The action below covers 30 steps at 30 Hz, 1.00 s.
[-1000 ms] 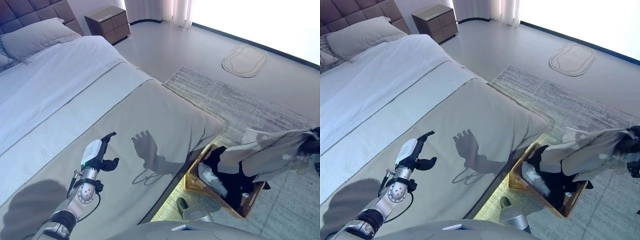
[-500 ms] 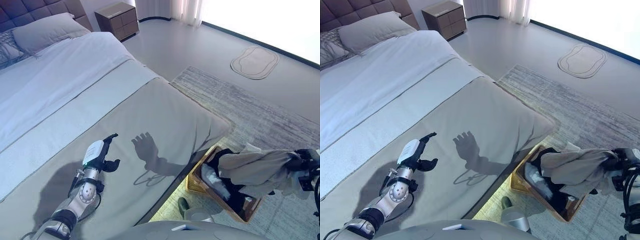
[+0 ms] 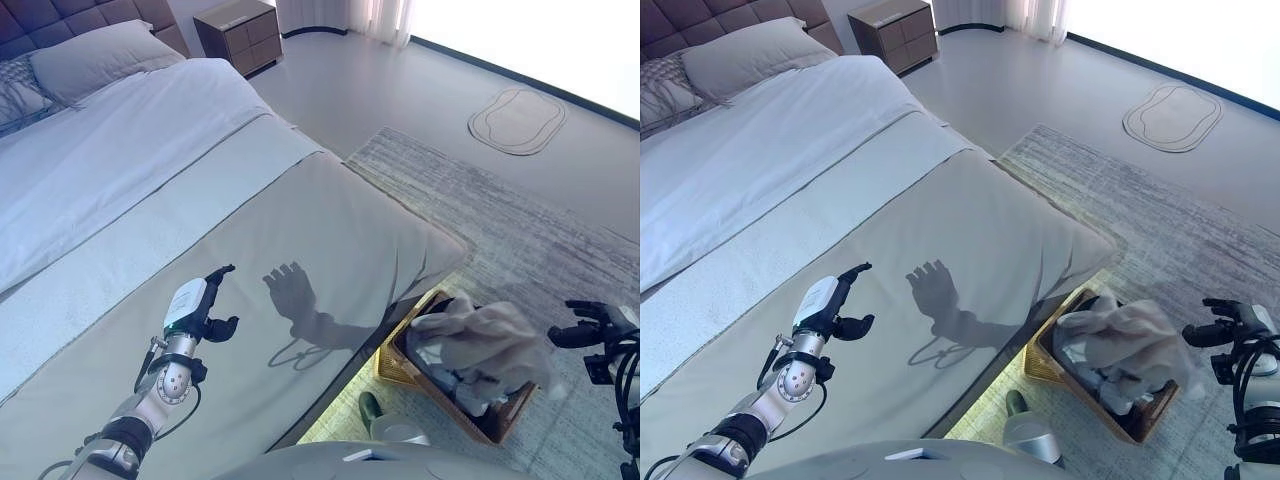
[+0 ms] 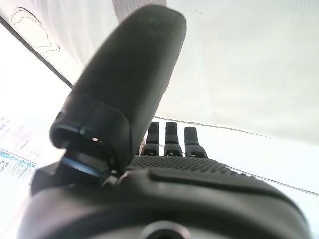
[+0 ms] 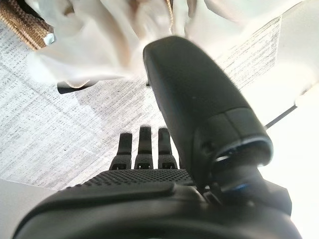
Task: Pick up the clothes from the bed and place them into the basket
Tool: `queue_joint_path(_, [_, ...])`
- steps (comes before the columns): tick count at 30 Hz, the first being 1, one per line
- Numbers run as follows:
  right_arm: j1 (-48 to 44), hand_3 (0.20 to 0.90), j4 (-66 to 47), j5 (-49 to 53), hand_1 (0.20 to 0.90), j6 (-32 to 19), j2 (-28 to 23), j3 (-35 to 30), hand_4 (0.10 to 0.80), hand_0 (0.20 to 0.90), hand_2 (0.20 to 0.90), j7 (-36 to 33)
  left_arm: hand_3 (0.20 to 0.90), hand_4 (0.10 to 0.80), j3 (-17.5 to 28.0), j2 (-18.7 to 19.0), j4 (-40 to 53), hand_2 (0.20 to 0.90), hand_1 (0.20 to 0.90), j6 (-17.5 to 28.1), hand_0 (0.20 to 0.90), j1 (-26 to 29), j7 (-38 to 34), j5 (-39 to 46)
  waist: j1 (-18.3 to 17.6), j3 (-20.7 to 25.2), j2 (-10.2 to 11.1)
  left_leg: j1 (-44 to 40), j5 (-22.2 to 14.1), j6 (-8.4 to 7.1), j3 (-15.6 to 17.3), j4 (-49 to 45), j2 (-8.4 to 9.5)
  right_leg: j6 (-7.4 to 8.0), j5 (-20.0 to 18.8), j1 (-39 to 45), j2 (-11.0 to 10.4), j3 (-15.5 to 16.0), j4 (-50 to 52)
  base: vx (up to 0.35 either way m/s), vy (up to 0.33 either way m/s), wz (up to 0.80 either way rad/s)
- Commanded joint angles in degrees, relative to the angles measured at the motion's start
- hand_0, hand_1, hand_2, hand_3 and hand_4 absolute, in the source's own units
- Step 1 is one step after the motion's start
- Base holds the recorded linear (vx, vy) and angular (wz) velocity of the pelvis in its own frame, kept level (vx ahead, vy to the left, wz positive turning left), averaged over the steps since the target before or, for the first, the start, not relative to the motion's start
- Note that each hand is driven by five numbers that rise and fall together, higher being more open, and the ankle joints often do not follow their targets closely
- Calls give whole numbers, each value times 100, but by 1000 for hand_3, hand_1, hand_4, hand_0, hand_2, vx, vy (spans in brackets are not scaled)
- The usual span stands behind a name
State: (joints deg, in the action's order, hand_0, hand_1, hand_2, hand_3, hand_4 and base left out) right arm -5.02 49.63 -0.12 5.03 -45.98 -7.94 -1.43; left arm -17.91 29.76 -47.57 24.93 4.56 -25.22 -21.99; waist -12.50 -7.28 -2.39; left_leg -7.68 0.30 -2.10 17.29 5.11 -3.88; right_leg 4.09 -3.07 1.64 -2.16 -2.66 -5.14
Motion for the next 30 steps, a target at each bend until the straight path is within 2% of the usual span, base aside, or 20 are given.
queue_joint_path(1, [-531,900,-37,-36,900,-385,-343,-24,800,900,900,-397,900,800,92,315,480,900,900,111,900,539,-171,158,176,254,184,-45,-545,98,-30,-311,104,242,61,-338,71,118,442,0,0,0])
queue_joint_path(9, [-435,900,-364,-69,900,-454,-317,-27,800,900,900,-415,900,800,172,271,458,900,900,59,900,451,-211,150,179,241,217,-55,-533,102,-76,-310,108,237,56,-327,83,90,449,0,0,0])
queue_joint_path(19, [-203,900,-1472,-519,900,-788,-34,58,800,900,900,-822,900,800,296,100,551,900,900,18,900,320,-285,49,216,208,253,-43,-510,79,-158,-337,108,206,102,-251,61,155,449,1,2,1])
queue_joint_path(21, [-214,900,-1590,-883,900,-927,30,155,800,900,900,-1039,900,800,283,57,577,900,900,-36,900,330,-325,32,249,195,251,-22,-499,73,-190,-338,113,203,116,-243,48,189,447,-6,15,4])
queue_joint_path(23, [-269,900,-1791,-1620,900,-1166,105,408,800,900,900,-1691,900,800,230,-7,596,900,900,-104,900,343,-406,10,329,165,230,11,-474,76,-273,-326,129,201,132,-222,25,249,445,-10,27,8])
queue_joint_path(30, [-374,900,-2277,-2243,900,-1376,660,1297,800,900,900,-2160,900,800,310,-292,430,900,900,-248,900,170,-614,-193,638,149,203,40,-436,92,-619,-263,221,174,216,-66,-74,536,416,14,22,20])
